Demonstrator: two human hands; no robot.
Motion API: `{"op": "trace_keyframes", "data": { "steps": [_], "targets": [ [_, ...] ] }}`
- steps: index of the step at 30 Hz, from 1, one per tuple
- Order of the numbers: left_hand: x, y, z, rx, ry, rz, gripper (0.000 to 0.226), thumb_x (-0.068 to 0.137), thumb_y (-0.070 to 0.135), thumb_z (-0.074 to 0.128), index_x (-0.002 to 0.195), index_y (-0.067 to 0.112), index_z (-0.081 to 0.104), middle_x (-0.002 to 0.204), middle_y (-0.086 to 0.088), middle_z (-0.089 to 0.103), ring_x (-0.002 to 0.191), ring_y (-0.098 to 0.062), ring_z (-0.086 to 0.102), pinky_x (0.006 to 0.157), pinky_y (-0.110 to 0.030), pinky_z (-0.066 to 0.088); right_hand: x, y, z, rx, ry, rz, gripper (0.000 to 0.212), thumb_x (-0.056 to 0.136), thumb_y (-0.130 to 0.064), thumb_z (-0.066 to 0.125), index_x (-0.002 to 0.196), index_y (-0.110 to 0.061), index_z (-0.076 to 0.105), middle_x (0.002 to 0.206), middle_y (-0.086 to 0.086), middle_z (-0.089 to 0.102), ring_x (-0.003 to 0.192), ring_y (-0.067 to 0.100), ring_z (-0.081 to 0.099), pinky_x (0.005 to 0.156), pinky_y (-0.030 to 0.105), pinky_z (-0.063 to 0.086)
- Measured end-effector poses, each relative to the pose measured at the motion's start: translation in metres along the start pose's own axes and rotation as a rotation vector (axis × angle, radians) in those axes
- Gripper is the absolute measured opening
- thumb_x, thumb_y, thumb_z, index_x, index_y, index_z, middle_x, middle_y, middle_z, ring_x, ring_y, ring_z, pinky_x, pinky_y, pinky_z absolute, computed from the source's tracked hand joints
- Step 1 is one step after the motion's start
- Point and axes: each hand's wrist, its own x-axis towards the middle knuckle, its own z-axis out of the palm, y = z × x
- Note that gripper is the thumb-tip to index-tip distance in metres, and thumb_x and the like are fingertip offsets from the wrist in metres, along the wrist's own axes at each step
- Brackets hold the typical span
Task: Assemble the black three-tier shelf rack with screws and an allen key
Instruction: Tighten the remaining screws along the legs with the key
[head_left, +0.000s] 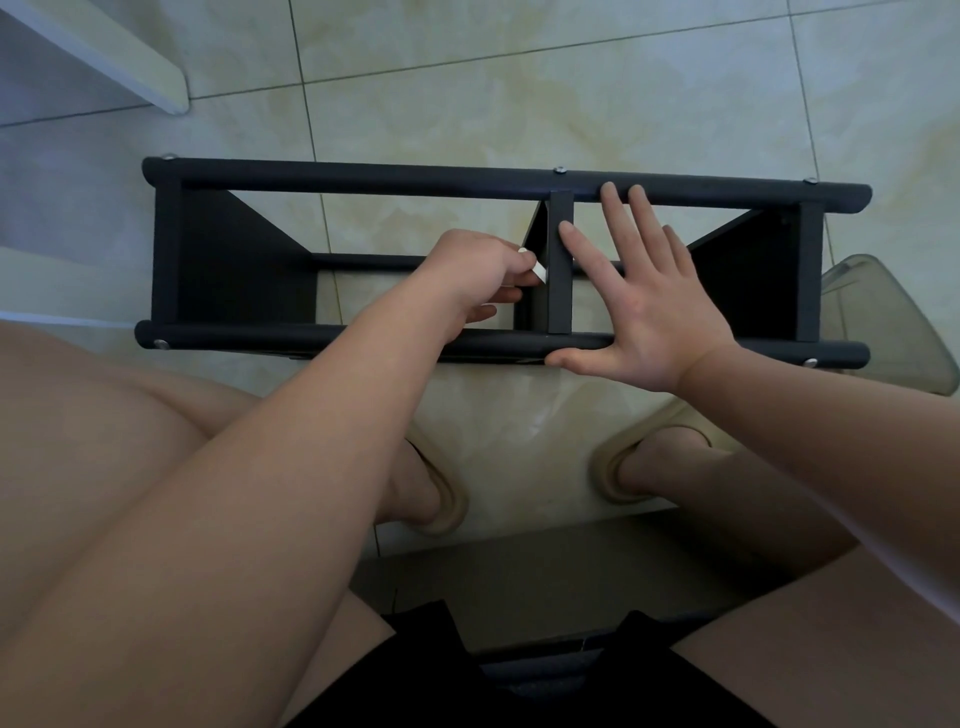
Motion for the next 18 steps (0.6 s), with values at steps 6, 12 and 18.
{"op": "trace_keyframes", "data": {
  "steps": [6, 12, 18],
  "targets": [
    [-0.0004, 0.0004, -0.0007, 0.050, -0.059, -0.039, 0.006, 0.095, 0.027, 0.063, 0.098, 0.024, 0.068, 0.081, 0.011, 0.076, 0.088, -0.008, 0.070, 0.087, -0.033, 0.050, 0.0001, -0.0003, -0.0003, -0.001, 0.002, -0.002, 0.113, 0.076, -0.092, 0.035, 0.163, -0.024, 0.014, 0.169, 0.018, -0.004, 0.156, 0.041, -0.005, 0.119, 0.066, 0.018],
    [0.0027, -0.0006, 0.0006, 0.107, -0.033, -0.023, 0.004, 0.095, 0.024, 0.062, 0.097, 0.021, 0.066, 0.075, 0.008, 0.074, 0.083, -0.009, 0.069, 0.085, -0.033, 0.051, -0.0009, -0.0007, -0.0011, -0.004, -0.010, 0.006, 0.114, 0.075, -0.093, 0.035, 0.163, -0.024, 0.013, 0.169, 0.018, -0.005, 0.156, 0.040, -0.006, 0.120, 0.066, 0.017],
    [0.0044, -0.0021, -0.0006, 0.101, -0.067, -0.027, 0.007, 0.094, 0.026, 0.063, 0.097, 0.021, 0.067, 0.074, 0.011, 0.076, 0.086, -0.009, 0.071, 0.084, -0.034, 0.051, -0.0003, -0.0009, -0.0011, 0.001, -0.005, 0.003, 0.113, 0.076, -0.092, 0.035, 0.163, -0.024, 0.014, 0.169, 0.018, -0.004, 0.156, 0.041, -0.005, 0.120, 0.066, 0.018]
  ]
}}
